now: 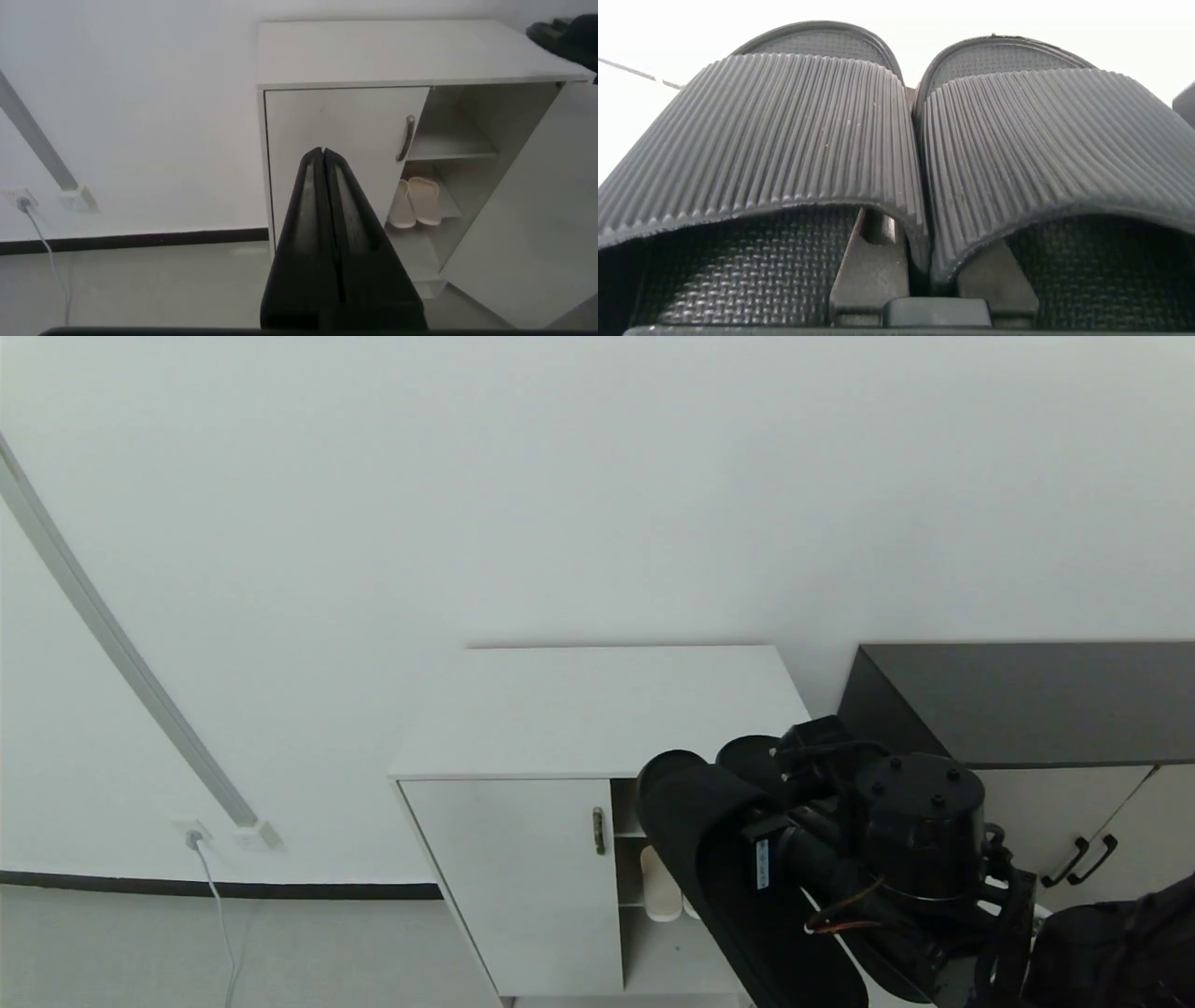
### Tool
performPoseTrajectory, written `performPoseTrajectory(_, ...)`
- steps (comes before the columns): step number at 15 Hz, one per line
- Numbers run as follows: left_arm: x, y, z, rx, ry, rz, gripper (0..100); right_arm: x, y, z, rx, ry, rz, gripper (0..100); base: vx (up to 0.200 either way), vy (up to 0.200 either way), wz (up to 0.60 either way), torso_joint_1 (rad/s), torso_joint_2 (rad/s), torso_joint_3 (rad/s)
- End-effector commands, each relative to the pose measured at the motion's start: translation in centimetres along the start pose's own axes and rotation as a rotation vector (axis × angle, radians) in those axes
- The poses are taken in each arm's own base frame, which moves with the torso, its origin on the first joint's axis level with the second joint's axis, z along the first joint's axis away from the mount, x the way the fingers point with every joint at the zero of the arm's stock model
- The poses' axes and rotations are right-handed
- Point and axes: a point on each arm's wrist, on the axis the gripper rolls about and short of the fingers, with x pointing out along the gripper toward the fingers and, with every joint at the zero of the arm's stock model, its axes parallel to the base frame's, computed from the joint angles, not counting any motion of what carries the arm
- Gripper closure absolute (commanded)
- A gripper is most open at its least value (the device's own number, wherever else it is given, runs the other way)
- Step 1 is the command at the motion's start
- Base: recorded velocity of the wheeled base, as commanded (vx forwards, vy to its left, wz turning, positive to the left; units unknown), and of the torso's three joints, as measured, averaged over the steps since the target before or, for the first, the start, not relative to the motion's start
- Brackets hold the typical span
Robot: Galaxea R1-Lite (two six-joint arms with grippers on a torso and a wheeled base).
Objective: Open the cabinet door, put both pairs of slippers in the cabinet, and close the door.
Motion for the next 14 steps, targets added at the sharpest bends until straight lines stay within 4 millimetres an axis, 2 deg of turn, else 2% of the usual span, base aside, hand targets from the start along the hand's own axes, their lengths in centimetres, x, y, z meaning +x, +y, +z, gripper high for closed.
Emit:
performPoseTrajectory(1, 0.01, 0.0, 0.0, 0.0, 0.001, 0.0, 100, 0.06, -0.01, -0.14, -0.002, 0.005, -0.003, 100, 0.0, 0.0, 0.0, 0.0, 0.0, 0.0)
performPoseTrajectory(6, 0.01, 0.0, 0.0, 0.0, 0.001, 0.0, 100, 0.1, -0.01, -0.27, -0.004, 0.01, -0.003, 100, 0.0, 0.0, 0.0, 0.0, 0.0, 0.0)
performPoseTrajectory(14, 0.0, 0.0, 0.0, 0.003, 0.0, -0.002, 100, 0.35, 0.05, -0.68, -0.008, 0.018, -0.001, 100, 0.0, 0.0, 0.0, -0.141, 0.32, 0.175)
